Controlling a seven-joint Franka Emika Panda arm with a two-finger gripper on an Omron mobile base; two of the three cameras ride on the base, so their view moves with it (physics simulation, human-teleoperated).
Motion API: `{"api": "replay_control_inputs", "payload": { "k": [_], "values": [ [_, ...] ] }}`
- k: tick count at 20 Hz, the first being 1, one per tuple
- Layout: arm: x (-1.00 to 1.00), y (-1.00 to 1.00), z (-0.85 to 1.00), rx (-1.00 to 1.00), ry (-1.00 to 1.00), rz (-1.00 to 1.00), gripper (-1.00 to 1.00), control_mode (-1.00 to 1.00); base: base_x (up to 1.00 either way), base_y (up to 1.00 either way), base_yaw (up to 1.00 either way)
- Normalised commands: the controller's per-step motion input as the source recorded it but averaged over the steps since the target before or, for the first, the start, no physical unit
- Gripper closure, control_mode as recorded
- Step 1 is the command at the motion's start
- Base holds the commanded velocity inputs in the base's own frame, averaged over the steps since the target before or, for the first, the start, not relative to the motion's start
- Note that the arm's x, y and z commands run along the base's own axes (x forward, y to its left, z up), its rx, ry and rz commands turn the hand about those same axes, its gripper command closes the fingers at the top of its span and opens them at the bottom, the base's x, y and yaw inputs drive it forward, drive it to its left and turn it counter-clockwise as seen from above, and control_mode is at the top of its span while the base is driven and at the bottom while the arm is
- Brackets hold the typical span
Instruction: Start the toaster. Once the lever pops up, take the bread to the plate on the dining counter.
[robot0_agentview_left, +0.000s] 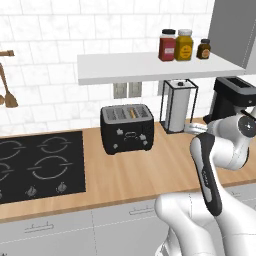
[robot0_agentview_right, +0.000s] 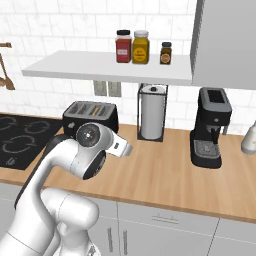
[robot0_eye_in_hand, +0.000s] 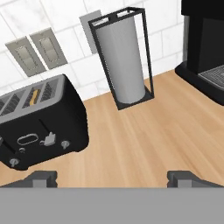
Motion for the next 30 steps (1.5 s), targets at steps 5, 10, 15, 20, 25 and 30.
{"api": "replay_control_inputs", "payload": {
  "k": [5, 10, 15, 20, 25, 30],
  "values": [
    [0.00, 0.00, 0.00, 0.00, 0.00, 0.00, -1.00, -1.00, 0.00, 0.00, 0.00],
    [0.00, 0.00, 0.00, 0.00, 0.00, 0.00, -1.00, -1.00, 0.00, 0.00, 0.00],
    [0.00, 0.00, 0.00, 0.00, 0.00, 0.00, -1.00, -1.00, 0.00, 0.00, 0.00],
    [0.00, 0.00, 0.00, 0.00, 0.00, 0.00, -1.00, -1.00, 0.00, 0.00, 0.00],
    [0.00, 0.00, 0.00, 0.00, 0.00, 0.00, -1.00, -1.00, 0.00, 0.00, 0.00],
    [0.00, 0.00, 0.00, 0.00, 0.00, 0.00, -1.00, -1.00, 0.00, 0.00, 0.00]
  ]
}}
